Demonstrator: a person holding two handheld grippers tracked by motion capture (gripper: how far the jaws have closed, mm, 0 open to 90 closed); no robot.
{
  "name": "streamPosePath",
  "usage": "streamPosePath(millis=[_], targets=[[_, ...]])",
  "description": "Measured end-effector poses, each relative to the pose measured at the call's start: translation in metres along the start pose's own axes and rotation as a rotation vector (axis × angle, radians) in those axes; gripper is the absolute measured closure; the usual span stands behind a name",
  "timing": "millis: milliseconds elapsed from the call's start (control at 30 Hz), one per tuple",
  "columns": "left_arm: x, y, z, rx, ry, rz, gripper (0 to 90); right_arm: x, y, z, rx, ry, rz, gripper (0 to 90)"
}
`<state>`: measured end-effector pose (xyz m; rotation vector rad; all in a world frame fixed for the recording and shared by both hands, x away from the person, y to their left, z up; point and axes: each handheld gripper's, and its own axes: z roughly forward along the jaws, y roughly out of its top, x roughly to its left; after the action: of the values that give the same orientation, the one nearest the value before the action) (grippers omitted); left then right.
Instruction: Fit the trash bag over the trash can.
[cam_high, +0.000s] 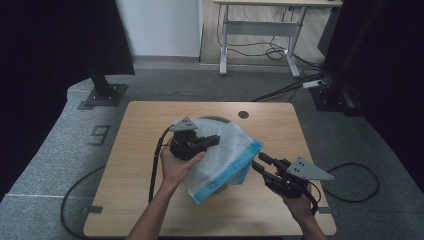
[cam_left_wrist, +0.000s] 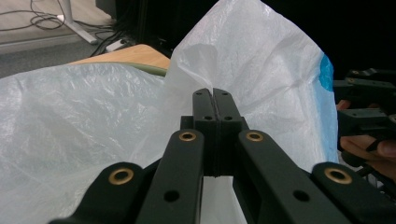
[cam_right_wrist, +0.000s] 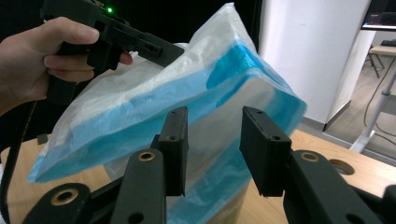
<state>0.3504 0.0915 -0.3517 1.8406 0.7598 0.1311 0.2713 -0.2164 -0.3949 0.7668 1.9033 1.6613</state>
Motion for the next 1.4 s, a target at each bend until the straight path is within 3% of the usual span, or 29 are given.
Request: streamPosePath(millis=[233, 367, 533, 600, 1000, 1400], targets=[[0.002, -0.001, 0.000, -0.002, -0.014, -0.011, 90.0, 0.003, -0.002, 0.013, 0.014, 0.016, 0.000, 63.3], [0.000, 0.000, 0.002, 0.005, -0.014, -0.005, 90.0, 0.001, -0.002, 0.020, 0.000, 0.046, 0.040, 66.2], [0.003, 0.000, 0.000, -0.005, -0.004, -0.012, 90.0, 0.003, 0.004, 0.025, 0.011, 0.048, 0.014, 88.6], [0.005, 0.001, -0.003, -0.013, 0.004, -0.021, 90.0, 0.001, 0.003, 0.025, 0.013, 0.049, 0.017, 88.8], [0.020, 0.004, -0.025, -0.071, 0.066, -0.042, 90.0, -0.013, -0.008, 0.018, 0.076, -0.085, -0.050, 88.8], [0.032, 0.010, -0.039, -0.096, 0.097, -0.054, 90.0, -0.027, 0.005, 0.020, 0.097, -0.171, -0.086, 88.8]])
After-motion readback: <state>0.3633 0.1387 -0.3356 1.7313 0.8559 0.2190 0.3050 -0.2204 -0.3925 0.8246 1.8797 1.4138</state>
